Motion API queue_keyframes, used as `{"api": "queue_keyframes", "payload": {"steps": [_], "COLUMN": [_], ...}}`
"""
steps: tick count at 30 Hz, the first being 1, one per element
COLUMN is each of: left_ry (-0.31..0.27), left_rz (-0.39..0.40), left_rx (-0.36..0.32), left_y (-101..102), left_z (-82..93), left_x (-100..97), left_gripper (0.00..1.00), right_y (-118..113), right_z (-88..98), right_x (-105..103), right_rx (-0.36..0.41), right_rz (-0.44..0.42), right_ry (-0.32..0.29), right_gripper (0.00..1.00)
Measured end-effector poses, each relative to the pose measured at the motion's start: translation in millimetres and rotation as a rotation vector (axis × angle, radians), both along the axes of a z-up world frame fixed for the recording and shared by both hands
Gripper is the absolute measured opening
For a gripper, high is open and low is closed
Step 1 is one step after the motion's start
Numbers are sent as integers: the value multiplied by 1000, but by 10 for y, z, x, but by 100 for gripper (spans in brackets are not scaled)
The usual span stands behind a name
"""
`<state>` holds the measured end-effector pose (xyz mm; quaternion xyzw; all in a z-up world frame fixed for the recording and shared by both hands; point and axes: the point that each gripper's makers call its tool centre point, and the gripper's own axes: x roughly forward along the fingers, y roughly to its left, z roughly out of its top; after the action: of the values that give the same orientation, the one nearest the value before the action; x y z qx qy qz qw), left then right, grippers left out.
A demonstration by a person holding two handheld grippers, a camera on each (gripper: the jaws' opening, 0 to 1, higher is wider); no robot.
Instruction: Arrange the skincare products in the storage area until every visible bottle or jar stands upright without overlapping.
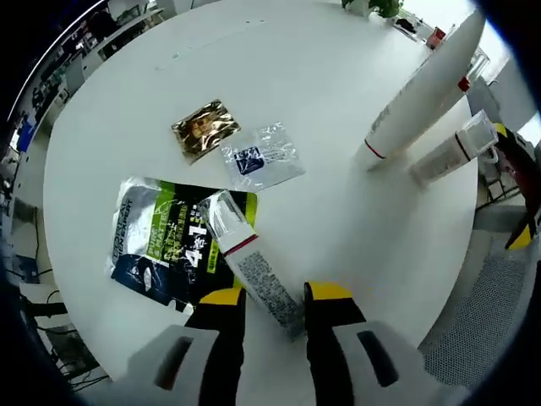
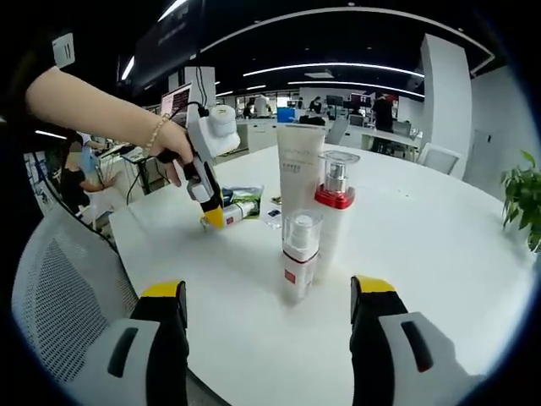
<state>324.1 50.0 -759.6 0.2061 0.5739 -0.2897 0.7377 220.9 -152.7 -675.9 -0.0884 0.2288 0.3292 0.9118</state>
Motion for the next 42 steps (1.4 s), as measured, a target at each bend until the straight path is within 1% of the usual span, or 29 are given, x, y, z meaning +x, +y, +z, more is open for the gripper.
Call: {"api": "queue_keyframes", "payload": {"steps": [5,7,10,14,17,19,20,21,22,23,25,26,29,30,31,32,35,36,37,39,42], "left_ry": [22,44,57,75,89,83,63,65,68,65,64,65,63,66,65,64,60,57,61,57,46], "left_rz": [23,51,62,99,130,138,120,150,151,139,139,146,177,186,188,191,216,238,253,261,267], "left_rx": [-10,-18,-23,-57,-106,-106,-152,-149,-144,-139,-128,-133,-173,-187,-195,-208,-268,-309,-330,-339,-340], "left_y": [-27,-25,-13,-10,-35,-3,-64,-41,-33,-23,5,13,-7,-9,-15,-38,-108,-139,-150,-109,-89], "left_z": [-48,-67,-80,-82,-72,-62,-34,-7,19,22,13,5,28,60,73,52,149,197,222,245,290], "left_x": [34,-16,-1,-18,-70,-63,-18,-8,-24,-46,-75,-48,-96,-189,-204,-154,-210,-207,-219,-230,-328], "left_gripper": [23,23,22,20,18,15,14,14,14,14,14,14,14,14,14,14,14,14,14,14,14], "right_y": [-3,-5,1,10,10,14,15,12,13,17,22,22,19,17,16,15,7,-3,-7,-6,-1], "right_z": [-11,-19,-21,-29,-34,-29,-27,-29,-31,-31,-28,-27,-27,-23,-20,-15,6,8,10,12,16], "right_x": [3,2,-2,-11,-17,-18,-18,-16,-17,-21,-26,-28,-25,-22,-21,-20,-13,-8,-7,-2,-4], "right_rx": [-3,-6,-7,-11,-12,-12,-13,-13,-13,-11,-10,-12,-12,-11,-10,-6,12,15,16,24,27], "right_rz": [-1,-1,2,6,8,9,8,8,8,10,12,12,11,9,8,7,-2,-6,-7,-9,-7], "right_ry": [2,4,6,10,13,12,11,10,11,14,14,14,13,11,10,10,7,6,5,6,5], "right_gripper": [78,78,78,78,77,77,77,77,77,77,77,77,77,77,77,77,75,75,75,75,74]}}
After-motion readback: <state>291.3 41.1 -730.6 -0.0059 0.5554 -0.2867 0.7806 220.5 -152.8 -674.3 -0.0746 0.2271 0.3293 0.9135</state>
